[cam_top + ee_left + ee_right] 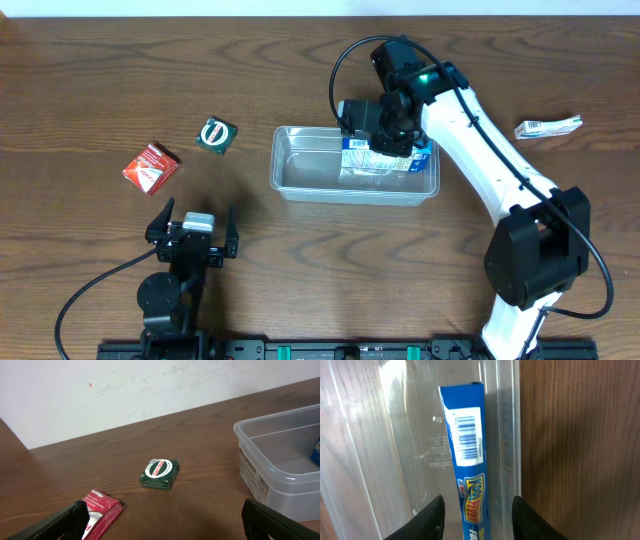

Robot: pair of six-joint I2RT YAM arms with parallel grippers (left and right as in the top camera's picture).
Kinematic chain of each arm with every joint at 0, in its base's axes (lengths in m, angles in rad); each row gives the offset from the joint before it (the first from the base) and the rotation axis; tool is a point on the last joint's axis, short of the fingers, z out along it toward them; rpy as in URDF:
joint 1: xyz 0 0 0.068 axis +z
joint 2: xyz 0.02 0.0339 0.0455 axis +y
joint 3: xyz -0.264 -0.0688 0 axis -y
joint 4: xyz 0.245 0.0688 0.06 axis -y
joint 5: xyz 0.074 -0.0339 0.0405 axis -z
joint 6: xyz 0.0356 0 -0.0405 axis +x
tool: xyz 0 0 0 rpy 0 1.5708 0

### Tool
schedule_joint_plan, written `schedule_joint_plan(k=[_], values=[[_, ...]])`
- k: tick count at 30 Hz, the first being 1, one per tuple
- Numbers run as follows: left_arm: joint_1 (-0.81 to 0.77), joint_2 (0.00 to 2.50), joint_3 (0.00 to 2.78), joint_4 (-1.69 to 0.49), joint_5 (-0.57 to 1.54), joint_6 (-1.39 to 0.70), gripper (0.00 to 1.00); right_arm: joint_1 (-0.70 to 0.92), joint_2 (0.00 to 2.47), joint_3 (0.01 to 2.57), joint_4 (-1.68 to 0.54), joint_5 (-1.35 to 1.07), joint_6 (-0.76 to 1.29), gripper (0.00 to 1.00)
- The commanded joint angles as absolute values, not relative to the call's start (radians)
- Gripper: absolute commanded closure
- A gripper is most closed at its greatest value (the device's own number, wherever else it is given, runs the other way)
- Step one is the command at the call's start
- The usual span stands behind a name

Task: Pack container
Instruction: 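Lower the blue box into the container and release it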

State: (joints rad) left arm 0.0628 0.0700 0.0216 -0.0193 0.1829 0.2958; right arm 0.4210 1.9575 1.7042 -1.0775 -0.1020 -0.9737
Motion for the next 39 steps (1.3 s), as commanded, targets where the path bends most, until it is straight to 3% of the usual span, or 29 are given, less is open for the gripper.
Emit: schedule_joint_plan(k=[1, 28, 39], values=[[0.067, 0.071, 0.004, -0.052, 0.194, 0.308, 0.02, 0.411, 1.966, 1.7, -1.077, -0.149, -0.957, 0.59], [0.067, 0.071, 0.004, -0.052, 0.194, 0.308, 0.02, 0.391, 2.042, 1.699, -1.102, -0.192, -0.957, 0.58], [0.067, 0.071, 0.004, -0.052, 0.194, 0.309, 0.02, 0.394, 2.04, 1.7, -1.186, -0.2, -0.957, 0.64]])
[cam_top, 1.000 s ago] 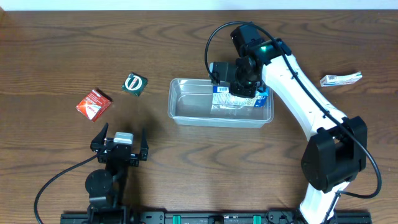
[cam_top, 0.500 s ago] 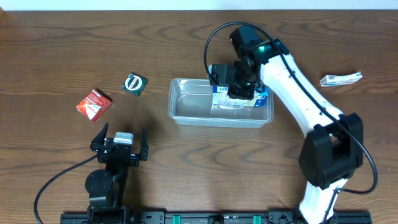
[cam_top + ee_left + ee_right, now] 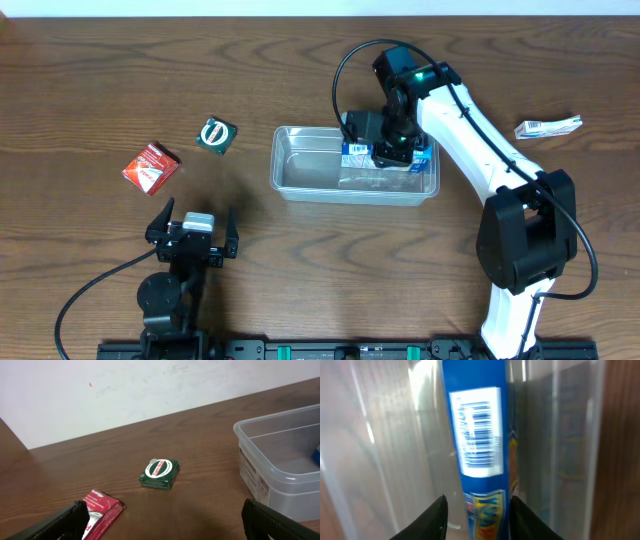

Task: Pack container
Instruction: 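Lower the blue box into the container and release it, then move right gripper to the white-green box and grasp it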

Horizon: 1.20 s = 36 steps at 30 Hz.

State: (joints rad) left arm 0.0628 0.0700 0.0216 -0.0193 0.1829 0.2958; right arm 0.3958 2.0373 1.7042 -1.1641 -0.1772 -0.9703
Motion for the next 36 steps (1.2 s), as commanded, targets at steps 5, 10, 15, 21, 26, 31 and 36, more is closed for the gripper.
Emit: schedule_joint_plan(k=[5, 10, 15, 21, 26, 31, 36], values=[[0.067, 0.071, 0.004, -0.052, 0.194, 0.308, 0.02, 0.4, 2.017, 1.7, -1.223, -0.236, -0.957, 0.62], [0.067, 0.071, 0.004, -0.052, 0.194, 0.308, 0.02, 0.401, 1.968, 1.702, -1.223, -0.244, -0.957, 0.59], [0.067, 0.071, 0.004, -0.052, 0.194, 0.308, 0.02, 0.401, 1.903, 1.702, -1.225, -0.267, -0.952, 0.55], [0.067, 0.071, 0.004, -0.052, 0.194, 0.308, 0.02, 0.408, 1.838, 1.702, -1.227, -0.282, -0.896, 0.49], [0.067, 0.071, 0.004, -0.052, 0.194, 0.309, 0.02, 0.414, 1.816, 1.702, -1.228, -0.332, -0.788, 0.33], [0.067, 0.071, 0.004, -0.052, 0.194, 0.309, 0.02, 0.41, 1.816, 1.702, -1.224, -0.374, -0.733, 0.24], [0.067, 0.071, 0.004, -0.052, 0.194, 0.309, 0.02, 0.374, 1.8, 1.702, -1.158, -0.303, -0.604, 0.21]])
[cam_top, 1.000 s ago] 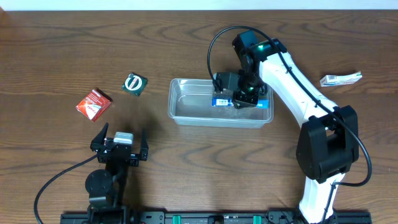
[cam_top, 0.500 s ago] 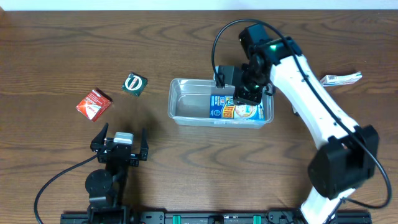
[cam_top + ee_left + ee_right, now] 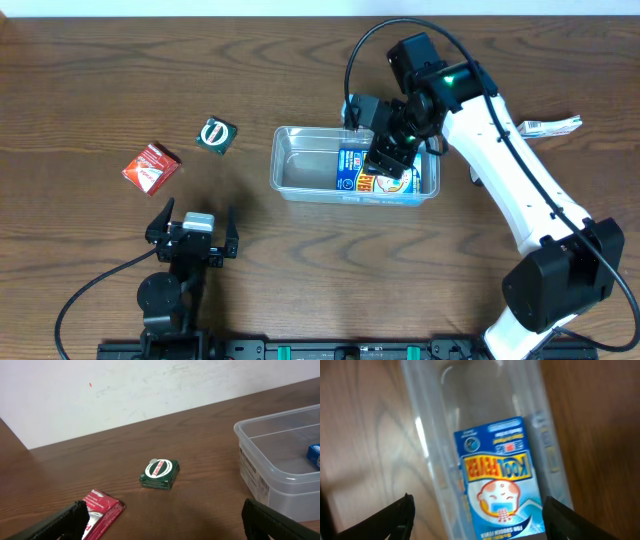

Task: Pack container
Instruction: 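Move right gripper to the white-green box and grasp it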

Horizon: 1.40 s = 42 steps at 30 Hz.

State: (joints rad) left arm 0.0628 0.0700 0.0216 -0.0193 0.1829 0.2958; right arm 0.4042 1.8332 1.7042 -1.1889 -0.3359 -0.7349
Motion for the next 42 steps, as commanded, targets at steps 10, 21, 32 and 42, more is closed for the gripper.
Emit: schedule_joint_plan(k=[10, 21, 32, 42], values=[[0.067, 0.071, 0.004, -0.052, 0.194, 0.308, 0.02, 0.142, 1.767, 1.702, -1.003, 0.047, -0.029, 0.01], [0.067, 0.071, 0.004, -0.052, 0.194, 0.308, 0.02, -0.135, 1.775, 1.7, -0.987, 0.083, 0.324, 0.01], [0.067, 0.071, 0.004, -0.052, 0.194, 0.308, 0.02, -0.313, 1.891, 1.69, -0.975, 0.131, 0.591, 0.02], [0.067, 0.071, 0.004, -0.052, 0.194, 0.309, 0.02, -0.334, 2.052, 1.69, -0.906, 0.131, 0.603, 0.03]])
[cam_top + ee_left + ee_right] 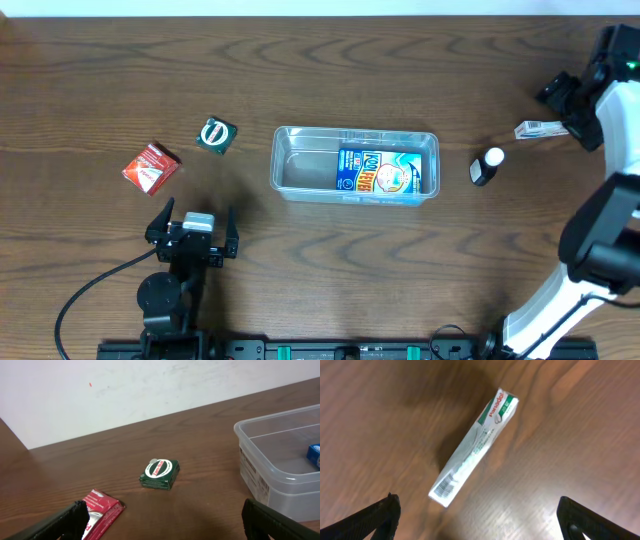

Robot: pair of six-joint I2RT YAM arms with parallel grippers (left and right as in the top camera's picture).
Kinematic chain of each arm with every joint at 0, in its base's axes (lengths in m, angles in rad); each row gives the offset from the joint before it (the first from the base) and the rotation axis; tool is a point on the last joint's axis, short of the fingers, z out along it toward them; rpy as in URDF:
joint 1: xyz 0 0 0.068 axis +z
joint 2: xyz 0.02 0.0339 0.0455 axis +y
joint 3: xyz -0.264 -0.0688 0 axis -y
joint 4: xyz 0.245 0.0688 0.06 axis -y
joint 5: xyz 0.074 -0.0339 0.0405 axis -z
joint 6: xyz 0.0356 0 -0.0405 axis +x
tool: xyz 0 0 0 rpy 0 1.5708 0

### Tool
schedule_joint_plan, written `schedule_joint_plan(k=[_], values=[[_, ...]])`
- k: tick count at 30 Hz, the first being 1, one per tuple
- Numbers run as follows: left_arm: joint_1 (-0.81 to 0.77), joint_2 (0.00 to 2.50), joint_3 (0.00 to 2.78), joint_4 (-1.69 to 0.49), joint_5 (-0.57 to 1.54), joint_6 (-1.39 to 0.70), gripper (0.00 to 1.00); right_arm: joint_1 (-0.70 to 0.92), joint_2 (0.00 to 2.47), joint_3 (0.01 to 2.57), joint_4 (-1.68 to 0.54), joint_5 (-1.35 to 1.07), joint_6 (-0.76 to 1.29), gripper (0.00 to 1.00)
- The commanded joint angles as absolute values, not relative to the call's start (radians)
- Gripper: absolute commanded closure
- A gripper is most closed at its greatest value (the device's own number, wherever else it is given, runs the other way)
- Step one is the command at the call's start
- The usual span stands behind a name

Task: Pack container
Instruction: 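Move right gripper to the white-green box and grasp it, then lift the white-green box and carry it over the container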

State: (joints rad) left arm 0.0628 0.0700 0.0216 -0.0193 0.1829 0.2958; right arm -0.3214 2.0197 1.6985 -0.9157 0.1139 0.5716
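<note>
A clear plastic container (290, 170) sits mid-table with a blue Kool Fever box (385, 172) lying flat in its right half. My right gripper (480, 520) is open, hovering above a white toothpaste box (472, 455) at the far right (545, 127). A small dark bottle with a white cap (487, 166) stands right of the container. A green tin (216, 134) and a red packet (151, 166) lie to the left. My left gripper (160, 522) rests open near the front edge, facing the green tin (160, 474) and red packet (102, 512).
The container's wall (265, 475) fills the right of the left wrist view, with the blue box's corner (314, 455) inside. A white wall runs along the table's far edge. The right arm (620, 110) reaches along the right edge of the table.
My right gripper has left the container and moved to the far right, now open above the toothpaste box. The dark bottle, hidden under the arm before, shows. The left arm is unchanged.
My right gripper stood the blue box on edge inside the container's right end, jaws around it. Then it was lower around the box. Then the box lay flat in the container with the gripper open above it. Now the gripper is over the toothpaste box.
</note>
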Motion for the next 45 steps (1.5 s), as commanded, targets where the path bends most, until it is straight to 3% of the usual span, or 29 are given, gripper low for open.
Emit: schedule_joint_plan(k=[1, 8, 16, 27, 33, 45], values=[[0.067, 0.071, 0.004, -0.052, 0.194, 0.308, 0.02, -0.334, 2.065, 1.69, -0.9, 0.131, 0.603, 0.03], [0.067, 0.071, 0.004, -0.052, 0.194, 0.308, 0.02, -0.334, 2.115, 1.69, -0.885, 0.131, 0.605, 0.11], [0.067, 0.071, 0.004, -0.052, 0.194, 0.309, 0.02, -0.334, 2.117, 1.69, -0.881, 0.132, 0.569, 0.34], [0.067, 0.071, 0.004, -0.052, 0.194, 0.308, 0.02, -0.334, 2.14, 1.69, -0.825, 0.131, 0.567, 0.32], [0.067, 0.071, 0.004, -0.052, 0.194, 0.308, 0.02, -0.334, 2.162, 1.689, -0.8, 0.131, 0.567, 0.36], [0.067, 0.071, 0.004, -0.052, 0.194, 0.309, 0.02, -0.334, 2.196, 1.688, -0.796, 0.131, 0.559, 0.64]])
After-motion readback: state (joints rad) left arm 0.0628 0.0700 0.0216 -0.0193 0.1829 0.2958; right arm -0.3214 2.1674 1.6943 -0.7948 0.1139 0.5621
